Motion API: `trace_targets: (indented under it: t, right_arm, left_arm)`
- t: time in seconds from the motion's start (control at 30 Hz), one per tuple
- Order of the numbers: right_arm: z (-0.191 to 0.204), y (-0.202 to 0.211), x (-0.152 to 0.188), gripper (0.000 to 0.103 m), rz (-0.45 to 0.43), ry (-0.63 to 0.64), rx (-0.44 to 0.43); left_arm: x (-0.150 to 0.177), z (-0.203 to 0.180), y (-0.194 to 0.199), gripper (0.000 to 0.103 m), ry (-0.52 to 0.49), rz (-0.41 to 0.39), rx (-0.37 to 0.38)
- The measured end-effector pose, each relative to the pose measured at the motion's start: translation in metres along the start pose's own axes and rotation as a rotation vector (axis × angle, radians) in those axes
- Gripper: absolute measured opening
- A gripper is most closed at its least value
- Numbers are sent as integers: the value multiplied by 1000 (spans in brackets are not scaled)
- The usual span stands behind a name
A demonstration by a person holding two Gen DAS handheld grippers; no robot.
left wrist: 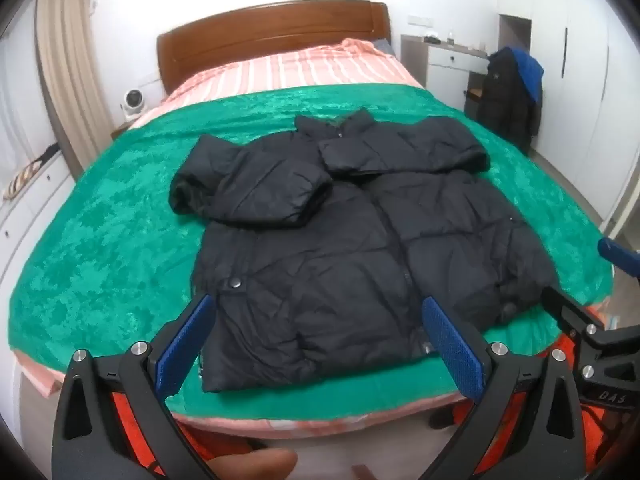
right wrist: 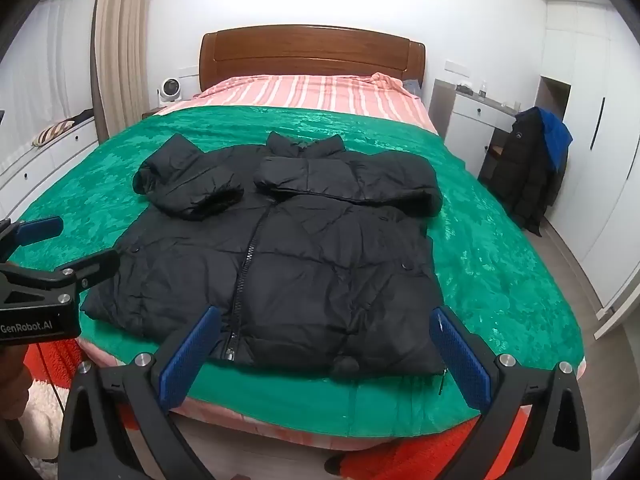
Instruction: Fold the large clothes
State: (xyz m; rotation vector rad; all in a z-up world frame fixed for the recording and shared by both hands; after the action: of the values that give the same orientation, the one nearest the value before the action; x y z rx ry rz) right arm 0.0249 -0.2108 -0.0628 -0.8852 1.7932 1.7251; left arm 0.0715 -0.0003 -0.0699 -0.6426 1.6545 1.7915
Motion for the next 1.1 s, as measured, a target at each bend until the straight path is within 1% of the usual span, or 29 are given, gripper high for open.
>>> trace_targets:
  t: [0.03,0.1,0.13,0.27,0.3,0.4,0.47,0.53,0.63,0.77,1.1]
  right_arm:
    - [0,0,-1,103,-13,2,2]
    - [-1,0,0,103,-10,0,1]
    - [-1,0,0,103,-7,-2,1]
    - [5,-2,4,103,-3,-6,-4]
    - [6,-2,4,103,-1,-7,-7]
    - [9,-2,4,103,9,3,-12]
    - [6,-4,6,103,13,0,-23]
    - [8,-4,7,103,18,1,-26]
    - [9,-4,8,103,20,0,-32]
    - [10,-4,7,103,20,-3,-35]
    - [7,-5,8,103,18,-14,-35]
  left_arm:
    - [-1,-1,0,103,5,-3,1]
    - [-3,-3,0,103,13,-12,-7]
    - [-1,-4,0,103,24,1,13]
    - [-3,-17,5,103,11,-36,18]
    - [-4,-12,3,103,18,-28,31]
    - [-3,-10,4,103,4,-39,39]
    - [-3,-13,4,103,-8,-36,44]
    - [0,-16,2,103,-29,-16,51]
    - [4,-21,2,103,-41,6,80]
    - [5,-21,3,103,-41,-4,69]
    - [4,-15,1,103,-17,1,61]
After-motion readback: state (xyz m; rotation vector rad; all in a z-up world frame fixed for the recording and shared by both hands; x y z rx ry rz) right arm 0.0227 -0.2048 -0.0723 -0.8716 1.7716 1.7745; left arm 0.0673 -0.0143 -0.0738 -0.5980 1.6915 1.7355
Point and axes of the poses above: each gripper's, at about its wrist camera, not at the fingertips, and y roughly against the way its jaws point, z to its left, x to its underside, the point moved 10 cm from there along -y, roughly the way its jaws point, and after that the axes turned 2 degrees about -x, right-handed, at the moved point
